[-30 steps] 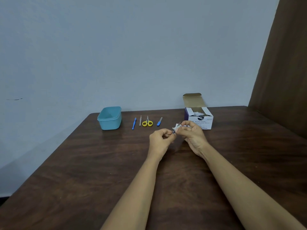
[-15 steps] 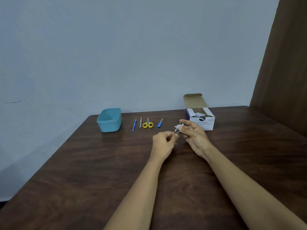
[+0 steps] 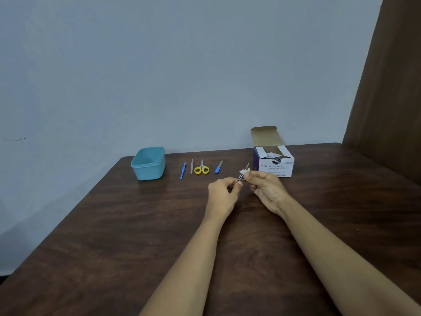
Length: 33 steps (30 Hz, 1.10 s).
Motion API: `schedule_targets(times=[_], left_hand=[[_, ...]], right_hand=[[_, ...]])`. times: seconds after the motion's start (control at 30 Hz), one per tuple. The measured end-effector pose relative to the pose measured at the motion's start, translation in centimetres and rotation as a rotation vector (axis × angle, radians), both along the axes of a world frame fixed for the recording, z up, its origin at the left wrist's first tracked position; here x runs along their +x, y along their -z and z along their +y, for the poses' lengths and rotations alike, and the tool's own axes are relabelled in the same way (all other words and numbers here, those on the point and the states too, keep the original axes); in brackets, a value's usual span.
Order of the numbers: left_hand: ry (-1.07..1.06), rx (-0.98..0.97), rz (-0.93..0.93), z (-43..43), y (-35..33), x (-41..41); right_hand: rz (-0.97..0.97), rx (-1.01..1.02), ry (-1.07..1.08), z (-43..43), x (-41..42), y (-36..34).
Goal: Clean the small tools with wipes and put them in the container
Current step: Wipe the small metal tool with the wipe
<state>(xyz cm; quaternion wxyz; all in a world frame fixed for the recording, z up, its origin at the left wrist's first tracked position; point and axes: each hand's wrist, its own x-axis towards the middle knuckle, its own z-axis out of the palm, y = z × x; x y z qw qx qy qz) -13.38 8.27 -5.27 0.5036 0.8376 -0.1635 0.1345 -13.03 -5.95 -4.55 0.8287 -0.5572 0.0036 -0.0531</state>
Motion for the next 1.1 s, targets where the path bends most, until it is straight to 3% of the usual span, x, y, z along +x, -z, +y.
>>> schedule_targets(times=[0.27, 0.57, 1.1], left_hand=[[-0.004, 0.022, 0.019, -0.05, -0.08, -0.23], [0.005, 0.002, 0.016, -0.06, -0.29, -0.29], [0.019, 0.018, 0.019, -0.08, -0.4, -0.35]], right_hand=[[-0.074, -0.009, 0.035, 0.28, -0.13, -0.02], [-0.251, -0.226, 0.119, 0.37, -0.36, 0.15], [-0.234, -0.211, 0.188, 0.09, 0.07, 0.44]])
